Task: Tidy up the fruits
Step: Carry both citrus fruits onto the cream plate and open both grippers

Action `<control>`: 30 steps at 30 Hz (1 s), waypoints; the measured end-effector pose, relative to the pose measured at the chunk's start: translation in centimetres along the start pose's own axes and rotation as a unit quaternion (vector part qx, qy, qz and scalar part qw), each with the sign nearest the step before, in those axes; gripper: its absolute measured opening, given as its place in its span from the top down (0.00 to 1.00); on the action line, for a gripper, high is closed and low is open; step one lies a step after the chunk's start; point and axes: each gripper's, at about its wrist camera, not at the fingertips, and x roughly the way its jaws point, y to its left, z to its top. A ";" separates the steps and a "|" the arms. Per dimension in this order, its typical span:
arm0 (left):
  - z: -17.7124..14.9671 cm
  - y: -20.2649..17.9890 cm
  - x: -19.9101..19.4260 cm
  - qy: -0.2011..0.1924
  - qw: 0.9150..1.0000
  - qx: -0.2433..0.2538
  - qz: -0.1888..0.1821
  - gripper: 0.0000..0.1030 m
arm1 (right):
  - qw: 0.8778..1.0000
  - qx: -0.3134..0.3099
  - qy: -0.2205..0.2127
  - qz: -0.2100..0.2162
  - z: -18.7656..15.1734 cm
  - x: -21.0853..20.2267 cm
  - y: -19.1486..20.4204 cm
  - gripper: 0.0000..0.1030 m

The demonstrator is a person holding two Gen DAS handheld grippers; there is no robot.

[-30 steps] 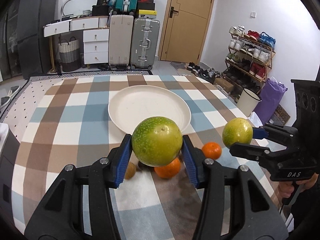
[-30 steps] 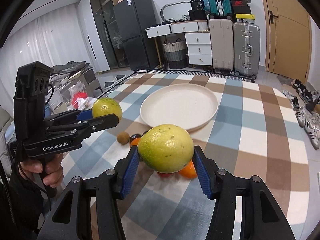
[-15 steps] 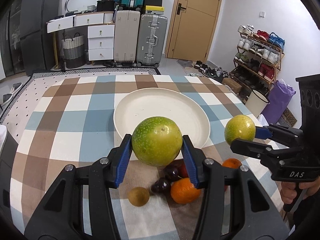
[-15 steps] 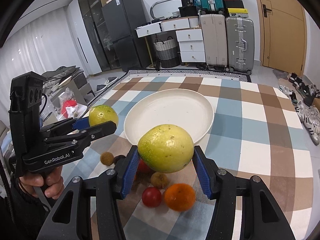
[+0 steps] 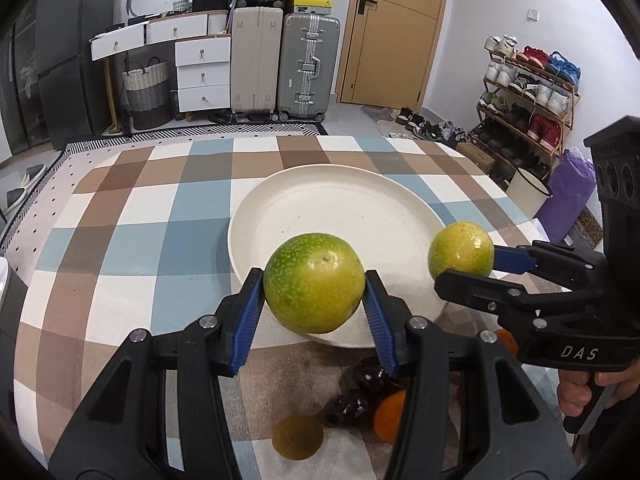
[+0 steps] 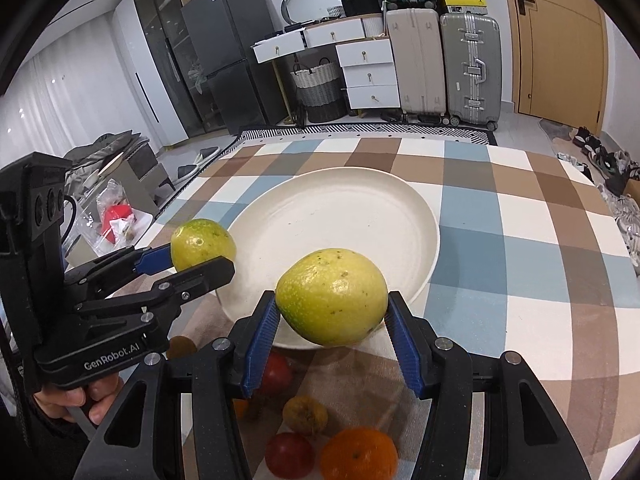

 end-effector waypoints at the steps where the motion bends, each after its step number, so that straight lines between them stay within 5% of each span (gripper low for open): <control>1: 0.1 0.0 0.3 0.003 1.000 0.001 -0.001 0.55 | 1.000 0.001 0.003 -0.001 0.1 0.3 -0.1 0.47; 16: 0.6 0.8 2.9 0.031 0.999 -0.010 0.007 0.55 | 1.000 0.005 0.008 -0.019 1.3 2.7 -1.0 0.46; 20: 0.8 0.9 2.2 0.019 1.000 -0.011 0.003 0.52 | 1.000 0.004 -0.005 -0.020 1.2 1.8 -1.4 0.33; 27: 0.2 0.7 -0.8 0.002 1.000 -0.003 0.015 0.21 | 0.999 -0.011 -0.011 -0.033 -0.3 -0.7 -1.6 0.13; 30: -0.4 0.5 -2.4 -0.001 1.000 0.001 0.020 0.18 | 0.999 -0.012 -0.005 -0.034 -1.0 -1.7 -1.7 0.06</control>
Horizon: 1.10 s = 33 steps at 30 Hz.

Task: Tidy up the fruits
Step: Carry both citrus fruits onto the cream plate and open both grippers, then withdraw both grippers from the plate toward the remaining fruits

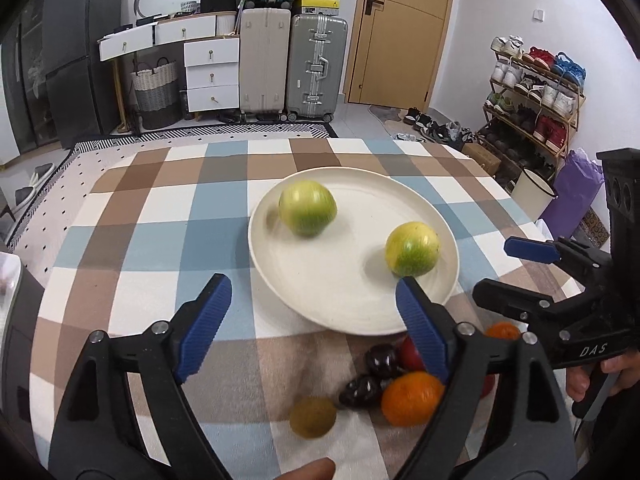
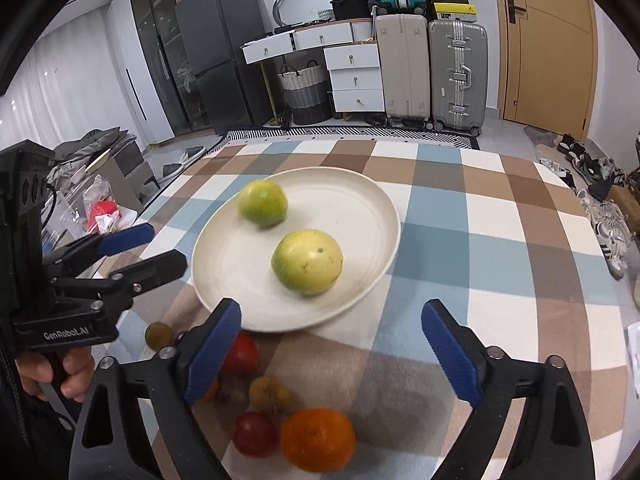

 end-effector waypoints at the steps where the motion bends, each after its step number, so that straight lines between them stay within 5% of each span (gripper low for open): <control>1: -0.3 -0.1 -0.6 0.000 1.000 0.003 0.003 0.14 | 1.000 0.001 0.000 -0.002 -0.3 -0.4 0.0 0.03; 4: -1.2 -0.3 -2.3 -0.007 1.000 0.009 0.016 0.00 | 1.000 0.002 -0.005 -0.007 -1.0 -1.8 0.0 0.01; 18: -5.4 0.0 -8.3 -0.011 1.000 -0.008 0.026 0.00 | 1.000 0.017 0.000 -0.008 -3.7 -6.2 0.1 0.00; 33: -8.0 1.1 -6.4 0.029 0.999 -0.033 0.027 0.00 | 0.999 0.025 0.034 -0.015 -6.8 -6.1 -0.2 0.00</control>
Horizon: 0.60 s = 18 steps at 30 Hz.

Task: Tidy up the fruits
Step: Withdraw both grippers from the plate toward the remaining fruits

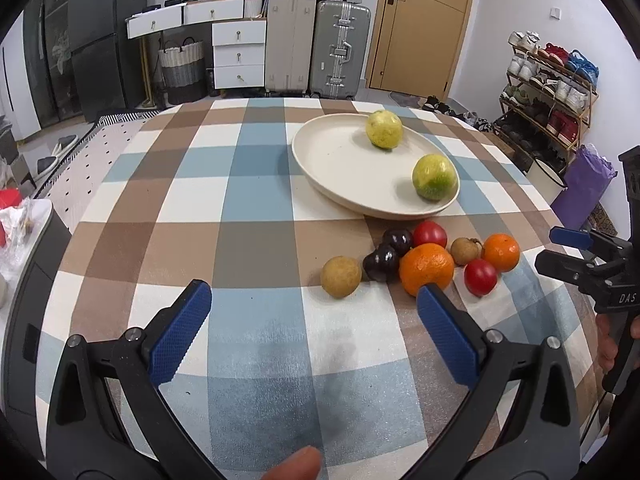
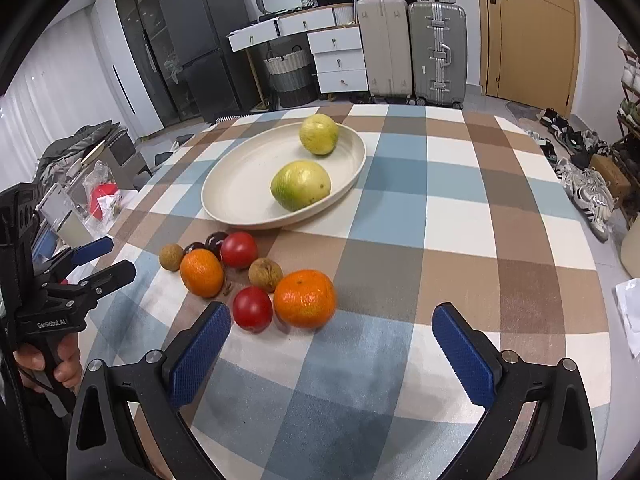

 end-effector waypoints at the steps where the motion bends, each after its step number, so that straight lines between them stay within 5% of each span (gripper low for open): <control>1: -0.1 0.1 0.2 0.002 1.000 -0.001 0.001 0.00 | 1.000 -0.001 0.003 -0.001 -0.1 0.2 -0.1 0.00; 18: -0.1 0.8 3.9 0.039 0.999 -0.018 0.013 0.00 | 0.999 0.001 0.039 -0.015 -0.5 3.6 -0.8 0.01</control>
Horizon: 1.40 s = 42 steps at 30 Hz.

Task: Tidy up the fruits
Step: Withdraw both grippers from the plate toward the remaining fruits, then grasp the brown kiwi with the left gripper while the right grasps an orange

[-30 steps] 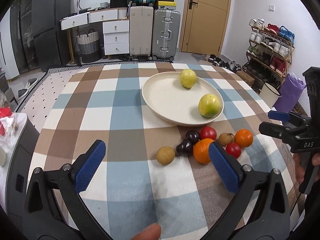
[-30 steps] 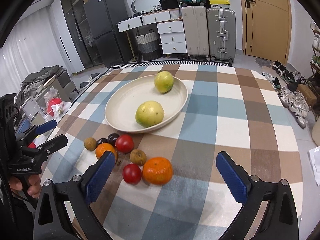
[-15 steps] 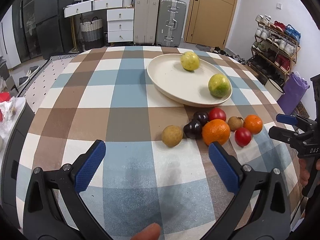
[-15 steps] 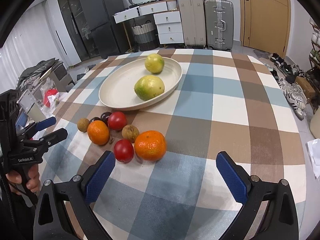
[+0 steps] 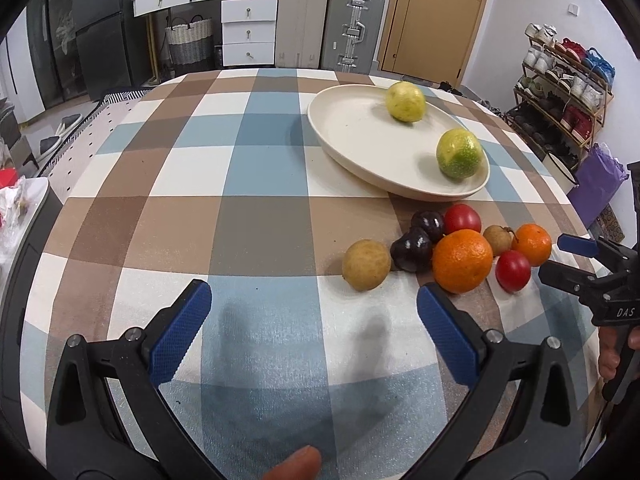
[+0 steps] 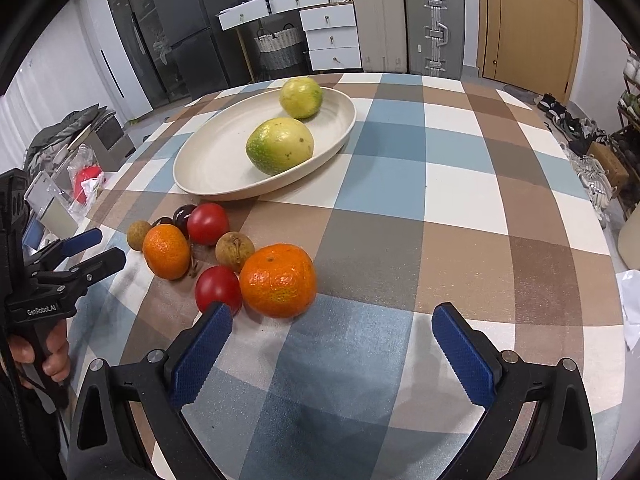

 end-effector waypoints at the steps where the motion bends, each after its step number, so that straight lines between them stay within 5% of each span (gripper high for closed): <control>1: 0.1 0.0 0.3 0.002 1.000 -0.001 0.001 0.00 | 1.000 -0.001 0.000 0.001 0.1 0.1 0.0 0.01; 11: 0.9 0.2 2.0 0.017 1.000 -0.003 0.004 0.02 | 1.000 -0.011 -0.001 0.011 0.5 0.6 0.1 0.10; 24: 1.4 -1.3 2.4 0.020 0.999 0.045 -0.019 0.38 | 0.999 -0.035 0.001 0.020 0.8 1.1 1.2 0.25; 32: 1.0 -1.5 1.9 0.013 0.997 0.046 -0.058 0.76 | 0.998 -0.048 0.002 0.027 0.8 1.2 1.8 0.36; 42: 0.8 -1.6 0.7 -0.004 0.997 0.038 -0.069 0.77 | 0.997 -0.062 -0.008 0.036 0.5 0.9 2.6 0.54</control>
